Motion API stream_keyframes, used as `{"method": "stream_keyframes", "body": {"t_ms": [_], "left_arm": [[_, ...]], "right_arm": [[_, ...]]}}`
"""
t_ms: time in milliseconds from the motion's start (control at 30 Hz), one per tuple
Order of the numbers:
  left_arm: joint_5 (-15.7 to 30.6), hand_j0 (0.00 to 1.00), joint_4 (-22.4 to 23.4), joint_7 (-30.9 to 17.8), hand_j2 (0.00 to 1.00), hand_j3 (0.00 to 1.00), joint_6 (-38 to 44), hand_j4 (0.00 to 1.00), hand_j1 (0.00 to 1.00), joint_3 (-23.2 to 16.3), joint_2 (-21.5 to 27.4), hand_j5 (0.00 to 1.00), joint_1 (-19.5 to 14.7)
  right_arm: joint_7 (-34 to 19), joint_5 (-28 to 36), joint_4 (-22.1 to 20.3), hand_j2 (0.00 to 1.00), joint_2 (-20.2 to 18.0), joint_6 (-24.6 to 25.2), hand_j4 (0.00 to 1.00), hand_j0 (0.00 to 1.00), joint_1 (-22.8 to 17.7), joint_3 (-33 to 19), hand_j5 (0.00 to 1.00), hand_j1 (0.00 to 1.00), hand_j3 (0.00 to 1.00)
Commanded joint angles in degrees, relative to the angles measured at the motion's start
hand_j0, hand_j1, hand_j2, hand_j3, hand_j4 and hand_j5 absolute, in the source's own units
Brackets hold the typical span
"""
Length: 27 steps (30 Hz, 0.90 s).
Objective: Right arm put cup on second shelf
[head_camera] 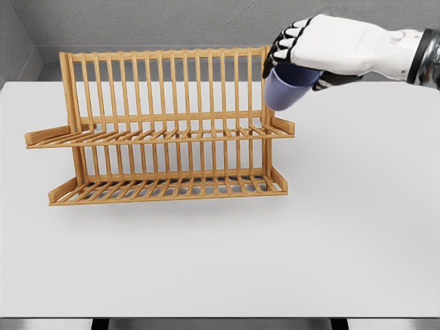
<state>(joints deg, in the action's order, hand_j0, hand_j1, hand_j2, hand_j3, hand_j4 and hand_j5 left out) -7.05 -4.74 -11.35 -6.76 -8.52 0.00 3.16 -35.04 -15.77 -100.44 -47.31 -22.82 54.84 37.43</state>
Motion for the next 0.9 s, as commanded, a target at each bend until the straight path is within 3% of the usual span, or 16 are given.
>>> {"method": "stream_keyframes", "body": {"t_ms": [0, 233, 467, 800, 867], "left_arm": [[0.0, 1.0, 0.0, 0.0, 1.0, 1.0, 0.0, 1.0, 1.0, 0.0, 0.0, 1.0, 0.0], [0.0, 1.0, 0.0, 0.0, 1.0, 1.0, 0.0, 1.0, 1.0, 0.0, 0.0, 1.0, 0.0], [0.0, 1.0, 0.0, -0.1, 1.0, 1.0, 0.0, 1.0, 1.0, 0.0, 0.0, 1.0, 0.0], [0.0, 1.0, 0.0, 0.0, 1.0, 1.0, 0.0, 1.0, 1.0, 0.0, 0.0, 1.0, 0.0], [0.0, 1.0, 0.0, 0.0, 1.0, 1.0, 0.0, 1.0, 1.0, 0.0, 0.0, 1.0, 0.0]], "right_arm": [[0.0, 0.1, 0.0, 0.67, 0.6, -1.0, 0.67, 0.67, 0.0, 0.3, 0.67, 0.67, 0.67], [0.0, 0.1, 0.0, 0.67, 4.8, -0.6, 0.67, 0.67, 2.5, 2.7, 0.67, 0.67, 0.67], [0.0, 0.1, 0.0, 0.67, 4.6, -1.1, 0.67, 0.67, 2.3, 4.4, 0.67, 0.67, 0.67], [0.0, 0.6, 0.0, 0.7, 1.7, -8.2, 0.7, 0.7, 1.4, 3.8, 0.7, 0.7, 0.7], [0.0, 0.6, 0.0, 0.85, 1.7, -8.2, 0.85, 0.85, 1.3, 3.8, 0.85, 0.85, 0.85]]}}
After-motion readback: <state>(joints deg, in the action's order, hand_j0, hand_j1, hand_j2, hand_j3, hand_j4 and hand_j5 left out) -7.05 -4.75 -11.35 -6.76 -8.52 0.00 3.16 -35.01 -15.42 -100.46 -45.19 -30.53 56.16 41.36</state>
